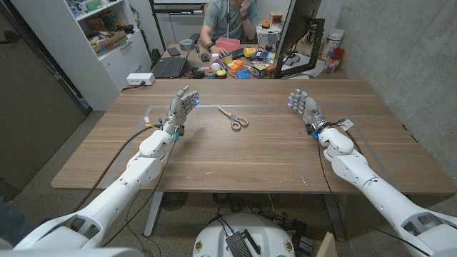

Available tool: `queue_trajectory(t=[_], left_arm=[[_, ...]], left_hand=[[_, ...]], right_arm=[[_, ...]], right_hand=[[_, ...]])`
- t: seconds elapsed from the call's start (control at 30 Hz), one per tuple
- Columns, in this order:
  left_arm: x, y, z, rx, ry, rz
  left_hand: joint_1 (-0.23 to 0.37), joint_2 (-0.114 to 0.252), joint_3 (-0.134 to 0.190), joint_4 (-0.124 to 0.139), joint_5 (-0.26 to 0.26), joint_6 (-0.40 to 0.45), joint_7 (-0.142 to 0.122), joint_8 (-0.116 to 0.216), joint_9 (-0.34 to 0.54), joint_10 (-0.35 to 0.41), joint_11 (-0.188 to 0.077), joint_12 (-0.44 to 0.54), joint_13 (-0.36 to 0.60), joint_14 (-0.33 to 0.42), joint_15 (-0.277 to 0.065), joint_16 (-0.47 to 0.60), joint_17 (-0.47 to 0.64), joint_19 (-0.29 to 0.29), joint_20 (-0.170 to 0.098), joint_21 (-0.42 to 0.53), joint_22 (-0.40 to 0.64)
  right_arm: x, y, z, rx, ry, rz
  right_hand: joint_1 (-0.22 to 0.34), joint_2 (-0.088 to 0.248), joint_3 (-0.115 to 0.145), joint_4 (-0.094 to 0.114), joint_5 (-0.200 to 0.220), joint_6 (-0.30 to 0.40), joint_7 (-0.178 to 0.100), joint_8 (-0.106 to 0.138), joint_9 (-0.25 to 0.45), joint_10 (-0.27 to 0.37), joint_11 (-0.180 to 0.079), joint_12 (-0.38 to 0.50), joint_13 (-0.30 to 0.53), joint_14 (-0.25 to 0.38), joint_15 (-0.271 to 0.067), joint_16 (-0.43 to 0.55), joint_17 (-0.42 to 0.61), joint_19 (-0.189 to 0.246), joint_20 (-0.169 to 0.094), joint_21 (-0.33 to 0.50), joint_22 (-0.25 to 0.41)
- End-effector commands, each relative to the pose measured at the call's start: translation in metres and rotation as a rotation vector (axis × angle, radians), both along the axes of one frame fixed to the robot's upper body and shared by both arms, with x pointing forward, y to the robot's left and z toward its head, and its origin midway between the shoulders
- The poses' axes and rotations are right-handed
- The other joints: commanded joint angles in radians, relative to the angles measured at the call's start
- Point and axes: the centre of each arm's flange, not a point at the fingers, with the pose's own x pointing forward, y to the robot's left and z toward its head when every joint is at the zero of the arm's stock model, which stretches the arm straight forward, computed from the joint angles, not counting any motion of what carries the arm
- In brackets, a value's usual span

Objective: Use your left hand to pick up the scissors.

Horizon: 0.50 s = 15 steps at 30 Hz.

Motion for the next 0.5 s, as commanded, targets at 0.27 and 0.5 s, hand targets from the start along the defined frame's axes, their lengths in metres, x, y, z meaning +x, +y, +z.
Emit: queue_trajectory(t=[0.27, 0.5], left_arm=[[-0.004, 0.006, 0.014, 0.065, -0.013, 0.023], [-0.017, 0.039, 0.05, 0.312, -0.021, 0.117]], left_hand=[[0.001, -0.008, 0.007, -0.001, 0.006, 0.007, -0.001, 0.003, 0.003, 0.005, 0.001, 0.006, 0.003, 0.005, -0.002, 0.006, 0.005, 0.009, 0.0, 0.002, 0.004], [0.064, 0.011, 0.034, -0.029, 0.012, 0.01, -0.005, 0.006, 0.003, 0.013, -0.01, 0.009, 0.003, 0.01, -0.008, 0.005, 0.002, 0.004, 0.023, -0.005, 0.003]], right_arm=[[-0.007, -0.008, 0.022, 0.01, -0.08, -0.02], [-0.007, -0.013, 0.028, 0.047, -0.116, -0.043]], right_hand=[[0.008, -0.001, 0.005, -0.001, 0.006, 0.005, 0.0, 0.006, 0.002, 0.007, -0.001, 0.003, 0.005, 0.005, 0.0, 0.006, 0.002, 0.008, 0.001, 0.003, 0.005], [0.007, -0.001, 0.004, -0.001, 0.006, 0.006, -0.002, 0.007, 0.002, 0.008, 0.0, 0.002, 0.005, 0.005, 0.001, 0.005, 0.002, 0.006, 0.002, 0.0, 0.005]])
